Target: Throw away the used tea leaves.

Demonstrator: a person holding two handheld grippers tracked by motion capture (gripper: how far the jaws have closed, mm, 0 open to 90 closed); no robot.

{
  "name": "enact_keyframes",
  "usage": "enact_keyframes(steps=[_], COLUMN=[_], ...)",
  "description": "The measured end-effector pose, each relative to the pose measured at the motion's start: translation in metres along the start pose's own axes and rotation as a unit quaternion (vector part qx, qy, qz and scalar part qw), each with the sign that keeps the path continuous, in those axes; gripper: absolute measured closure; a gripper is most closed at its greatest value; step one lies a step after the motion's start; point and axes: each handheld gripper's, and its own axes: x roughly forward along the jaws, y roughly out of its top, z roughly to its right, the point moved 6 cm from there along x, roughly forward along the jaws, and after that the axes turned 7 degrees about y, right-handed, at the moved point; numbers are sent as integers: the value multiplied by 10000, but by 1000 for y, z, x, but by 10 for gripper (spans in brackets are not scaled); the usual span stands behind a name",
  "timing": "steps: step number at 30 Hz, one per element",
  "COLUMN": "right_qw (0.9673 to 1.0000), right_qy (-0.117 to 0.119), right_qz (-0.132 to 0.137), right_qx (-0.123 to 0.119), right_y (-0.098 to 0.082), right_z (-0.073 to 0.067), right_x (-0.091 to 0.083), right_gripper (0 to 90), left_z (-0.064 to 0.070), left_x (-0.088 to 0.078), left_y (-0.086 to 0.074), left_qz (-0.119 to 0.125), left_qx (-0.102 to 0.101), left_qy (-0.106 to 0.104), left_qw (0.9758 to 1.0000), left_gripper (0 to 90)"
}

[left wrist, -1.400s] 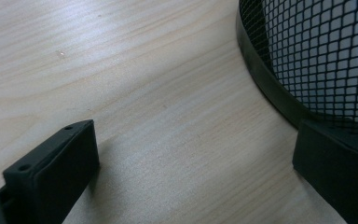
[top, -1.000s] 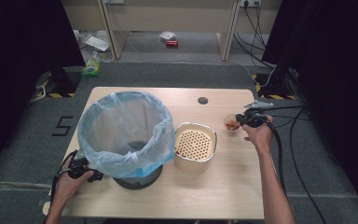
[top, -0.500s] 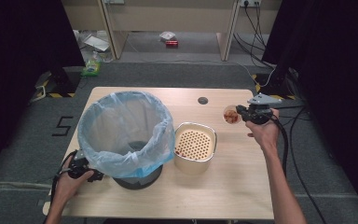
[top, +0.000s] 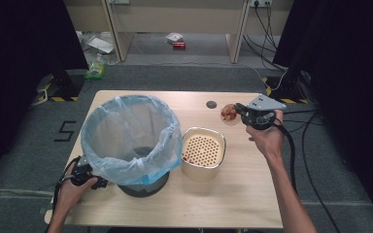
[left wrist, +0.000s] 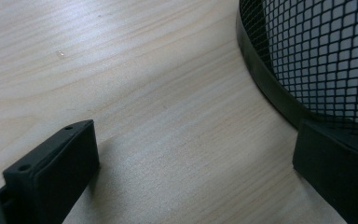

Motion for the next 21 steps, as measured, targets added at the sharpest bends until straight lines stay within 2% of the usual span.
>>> enact_keyframes(steps=[5, 6, 8, 10, 11, 14, 15, 16, 18, 19, 20, 21], right_qw=[9993, 9993, 9982, 9976, 9960, 9951, 9928, 9928, 9897, 9852, 9852, 9798], right_qy=[38, 38, 61, 57, 40, 2, -118, -118, -180, -279, -279, -404], right_qz=[210, 210, 350, 403, 520, 575, 593, 593, 639, 676, 676, 666], right_qx=[-293, -293, -489, -556, -720, -808, -1037, -1037, -1270, -1548, -1548, -1843], right_y=[10, 10, 14, 15, 16, 15, 15, 15, 15, 14, 14, 12], right_z=[-15, -15, -24, -27, -34, -38, -43, -43, -50, -57, -57, -63], right_x=[-1, -1, 0, 1, 1, 0, 0, 0, 0, 1, 1, 3], right_gripper=[867, 867, 867, 867, 866, 866, 866, 866, 866, 866, 866, 866], left_z=[0, 0, 0, 0, 0, 0, 0, 0, 0, 0, 0, 0], left_x=[0, 0, 0, 0, 0, 0, 0, 0, 0, 0, 0, 0], left_y=[0, 0, 0, 0, 0, 0, 0, 0, 0, 0, 0, 0], left_qz=[0, 0, 2, 1, 0, 1, 1, 1, 1, 1, 2, 1], left_qx=[-1, -1, -1, 0, -1, 0, -1, -2, 0, 1, 0, -1], left_qy=[0, 0, 1, 0, 0, 0, 0, 0, 1, 0, 2, 2], left_qw=[10000, 10000, 10000, 10000, 10000, 10000, 10000, 10000, 10000, 10000, 10000, 10000], left_gripper=[0, 0, 0, 0, 0, 0, 0, 0, 0, 0, 0, 0])
